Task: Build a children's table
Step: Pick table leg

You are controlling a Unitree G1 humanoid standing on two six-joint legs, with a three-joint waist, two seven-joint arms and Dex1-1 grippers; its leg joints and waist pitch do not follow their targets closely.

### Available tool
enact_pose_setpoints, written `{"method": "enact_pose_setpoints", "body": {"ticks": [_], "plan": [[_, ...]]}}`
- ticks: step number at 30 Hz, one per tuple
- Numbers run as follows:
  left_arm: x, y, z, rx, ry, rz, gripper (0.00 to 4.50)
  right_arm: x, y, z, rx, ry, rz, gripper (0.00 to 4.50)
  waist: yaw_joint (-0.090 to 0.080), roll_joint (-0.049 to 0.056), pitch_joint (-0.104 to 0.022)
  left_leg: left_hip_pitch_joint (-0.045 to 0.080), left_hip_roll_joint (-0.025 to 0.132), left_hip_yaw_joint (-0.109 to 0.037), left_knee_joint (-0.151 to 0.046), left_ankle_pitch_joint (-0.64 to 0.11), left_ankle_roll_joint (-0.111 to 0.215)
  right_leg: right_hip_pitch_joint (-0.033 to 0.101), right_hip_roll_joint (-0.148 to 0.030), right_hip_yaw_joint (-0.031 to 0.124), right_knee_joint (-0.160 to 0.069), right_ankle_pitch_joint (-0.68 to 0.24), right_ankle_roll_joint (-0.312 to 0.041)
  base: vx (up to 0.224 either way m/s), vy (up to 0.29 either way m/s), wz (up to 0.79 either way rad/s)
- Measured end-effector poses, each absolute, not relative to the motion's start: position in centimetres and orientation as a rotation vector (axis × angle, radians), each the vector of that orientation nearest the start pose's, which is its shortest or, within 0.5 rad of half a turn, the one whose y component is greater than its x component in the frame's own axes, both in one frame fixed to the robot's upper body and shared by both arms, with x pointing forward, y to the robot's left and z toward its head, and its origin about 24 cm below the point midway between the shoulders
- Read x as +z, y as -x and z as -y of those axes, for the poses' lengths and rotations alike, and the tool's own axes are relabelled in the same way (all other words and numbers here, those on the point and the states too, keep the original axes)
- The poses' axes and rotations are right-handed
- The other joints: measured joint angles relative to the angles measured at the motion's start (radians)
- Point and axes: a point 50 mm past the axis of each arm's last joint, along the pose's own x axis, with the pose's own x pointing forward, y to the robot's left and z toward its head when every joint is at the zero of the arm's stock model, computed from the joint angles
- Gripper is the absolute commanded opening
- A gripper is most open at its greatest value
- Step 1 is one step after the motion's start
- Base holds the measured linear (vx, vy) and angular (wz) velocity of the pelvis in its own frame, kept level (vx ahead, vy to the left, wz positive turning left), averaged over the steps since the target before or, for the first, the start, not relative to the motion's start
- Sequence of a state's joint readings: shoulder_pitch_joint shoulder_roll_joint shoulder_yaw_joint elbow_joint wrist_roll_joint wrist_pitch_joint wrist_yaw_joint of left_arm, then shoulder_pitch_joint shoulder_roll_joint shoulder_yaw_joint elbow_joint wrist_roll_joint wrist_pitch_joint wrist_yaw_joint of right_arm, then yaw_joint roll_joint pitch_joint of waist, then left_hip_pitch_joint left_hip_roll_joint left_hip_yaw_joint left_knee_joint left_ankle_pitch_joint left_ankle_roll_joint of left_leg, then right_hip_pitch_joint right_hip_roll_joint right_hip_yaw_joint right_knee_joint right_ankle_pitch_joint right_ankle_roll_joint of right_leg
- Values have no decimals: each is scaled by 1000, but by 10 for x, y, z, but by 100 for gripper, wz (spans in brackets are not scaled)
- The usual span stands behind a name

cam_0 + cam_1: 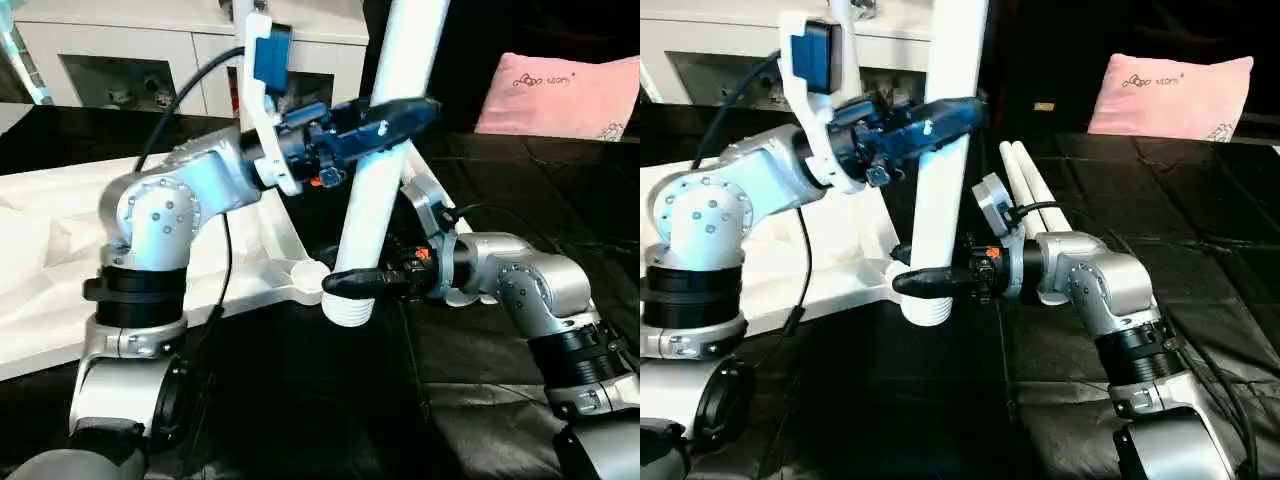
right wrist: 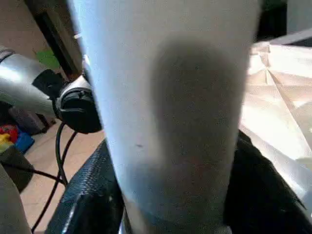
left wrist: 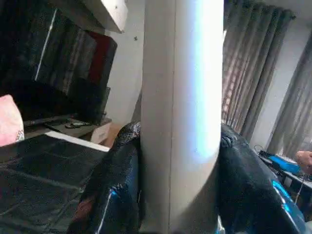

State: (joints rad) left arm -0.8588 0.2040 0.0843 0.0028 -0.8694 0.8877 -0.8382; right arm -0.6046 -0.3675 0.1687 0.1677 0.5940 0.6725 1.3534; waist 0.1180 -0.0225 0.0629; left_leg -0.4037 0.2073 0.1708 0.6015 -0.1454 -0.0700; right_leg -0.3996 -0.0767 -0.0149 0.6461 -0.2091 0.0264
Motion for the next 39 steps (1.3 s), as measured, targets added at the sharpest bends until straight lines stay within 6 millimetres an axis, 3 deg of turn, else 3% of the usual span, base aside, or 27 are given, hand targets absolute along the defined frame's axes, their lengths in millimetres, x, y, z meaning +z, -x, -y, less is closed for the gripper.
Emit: {"method": "enact_pose_setpoints", "body": {"ticks": [7, 39], "plan": [[248, -304, -73, -1483, 433, 89, 175, 136, -293, 103, 1679, -271, -240, 210, 0, 0, 0, 0, 0, 0, 0, 0, 0, 0, 0, 0, 0, 0, 0, 0, 0, 0], [244, -304, -64, -1470, 402, 82, 175, 132, -296, 97, 1659, -207, -189, 200, -1, 0, 0, 0, 0, 0, 0, 0, 0, 0, 0, 0, 0, 0, -1, 0, 0, 0]]}}
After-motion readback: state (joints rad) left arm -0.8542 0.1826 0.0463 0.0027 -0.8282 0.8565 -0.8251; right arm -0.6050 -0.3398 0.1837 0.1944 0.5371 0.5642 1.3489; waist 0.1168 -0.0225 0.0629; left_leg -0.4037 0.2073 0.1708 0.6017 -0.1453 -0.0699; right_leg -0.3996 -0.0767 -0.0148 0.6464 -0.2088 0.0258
